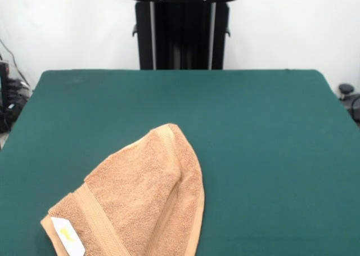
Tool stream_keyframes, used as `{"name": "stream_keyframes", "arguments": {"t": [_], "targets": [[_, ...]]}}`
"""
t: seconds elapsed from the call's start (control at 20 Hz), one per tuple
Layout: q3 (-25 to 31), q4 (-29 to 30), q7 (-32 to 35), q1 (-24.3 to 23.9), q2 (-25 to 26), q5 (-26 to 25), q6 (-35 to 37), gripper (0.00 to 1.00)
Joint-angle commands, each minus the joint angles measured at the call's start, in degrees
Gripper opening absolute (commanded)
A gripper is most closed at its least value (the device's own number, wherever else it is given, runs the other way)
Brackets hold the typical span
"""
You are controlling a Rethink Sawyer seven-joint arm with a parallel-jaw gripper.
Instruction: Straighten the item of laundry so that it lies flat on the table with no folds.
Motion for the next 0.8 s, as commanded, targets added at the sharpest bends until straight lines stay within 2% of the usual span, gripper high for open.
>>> {"name": "stream_keyframes", "arguments": {"t": [0.05, 0.8], "targets": [[2.19, 9.76, -7.22, 5.44, -1.61, -0.49, 1.93, 1.0], [-0.81, 13.75, 0.6, 9.23, -4.14, -0.05, -1.3, 1.0]]}}
